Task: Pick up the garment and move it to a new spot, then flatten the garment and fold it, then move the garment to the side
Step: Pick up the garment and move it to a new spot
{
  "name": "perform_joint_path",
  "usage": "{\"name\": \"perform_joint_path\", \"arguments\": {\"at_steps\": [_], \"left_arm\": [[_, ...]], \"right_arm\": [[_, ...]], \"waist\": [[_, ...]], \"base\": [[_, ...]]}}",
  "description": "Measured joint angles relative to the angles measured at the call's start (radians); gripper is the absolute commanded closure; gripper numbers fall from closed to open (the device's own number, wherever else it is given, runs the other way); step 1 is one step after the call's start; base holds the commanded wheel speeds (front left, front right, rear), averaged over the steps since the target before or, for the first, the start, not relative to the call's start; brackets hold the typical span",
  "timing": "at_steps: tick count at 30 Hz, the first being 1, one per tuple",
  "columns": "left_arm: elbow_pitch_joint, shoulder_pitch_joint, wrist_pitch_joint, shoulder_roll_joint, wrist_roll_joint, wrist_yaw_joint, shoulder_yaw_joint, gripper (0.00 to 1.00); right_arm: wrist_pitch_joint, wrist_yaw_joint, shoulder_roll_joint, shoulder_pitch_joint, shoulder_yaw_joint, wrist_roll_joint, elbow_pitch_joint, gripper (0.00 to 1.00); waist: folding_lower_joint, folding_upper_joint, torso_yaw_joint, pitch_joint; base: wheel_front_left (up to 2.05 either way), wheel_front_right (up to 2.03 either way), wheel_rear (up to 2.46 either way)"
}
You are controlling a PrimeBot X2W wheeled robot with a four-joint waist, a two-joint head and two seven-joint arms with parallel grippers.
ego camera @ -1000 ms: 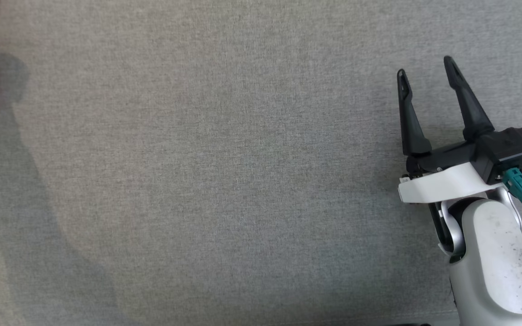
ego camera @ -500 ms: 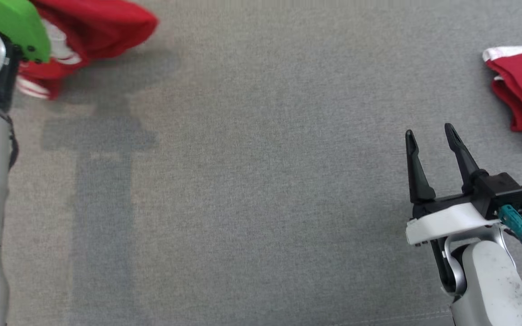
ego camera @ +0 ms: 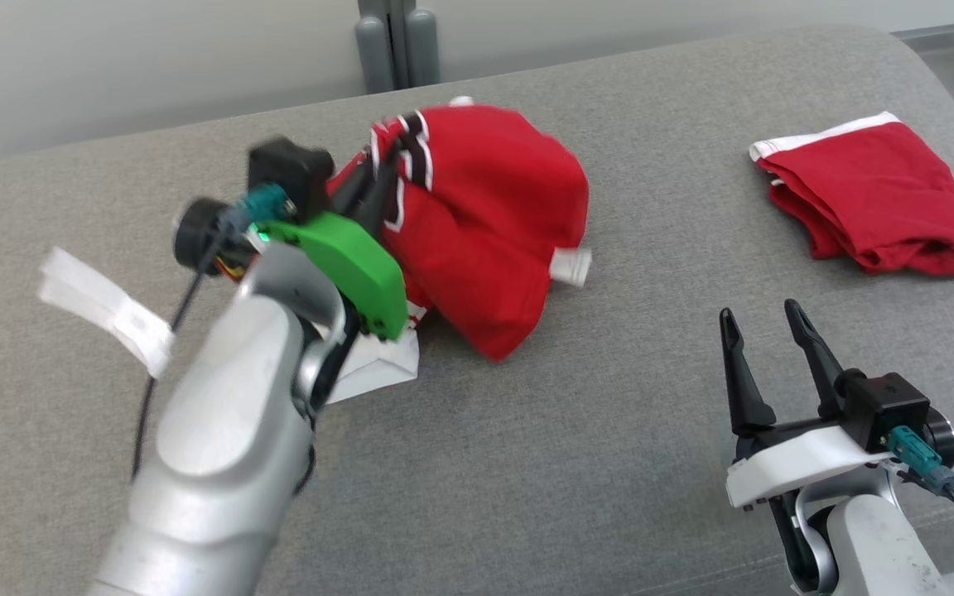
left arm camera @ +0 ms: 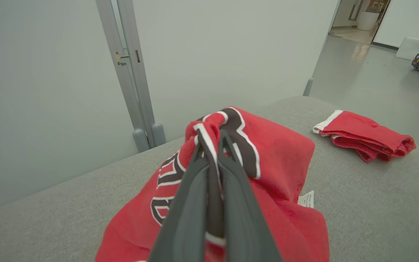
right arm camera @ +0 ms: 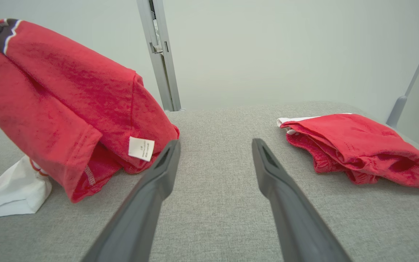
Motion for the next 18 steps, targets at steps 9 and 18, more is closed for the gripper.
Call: {"name": "perform_joint_path", "arguments": {"at_steps": [9,18], "left_arm": [[0.043,0.247,-0.111,-0.048,-0.063,0.028,-0.148,1.0],[0.026,0.269,-0.27,-0.052,-0.122,0.097,-0.2,0.0]], "right_arm": [[-0.003,0.0,0.0,0.002,0.025,0.034,0.019,0.0],[-0.003,0.0,0.0,0.003,0.027,0.045,0.022,0.0]], "waist": [[0.0,0.0,-0.054,0.04],[0.0,0.0,-0.043,0.025]], "base": [[0.0,0.0,0.0],[0.0,0.0,0.0]]}}
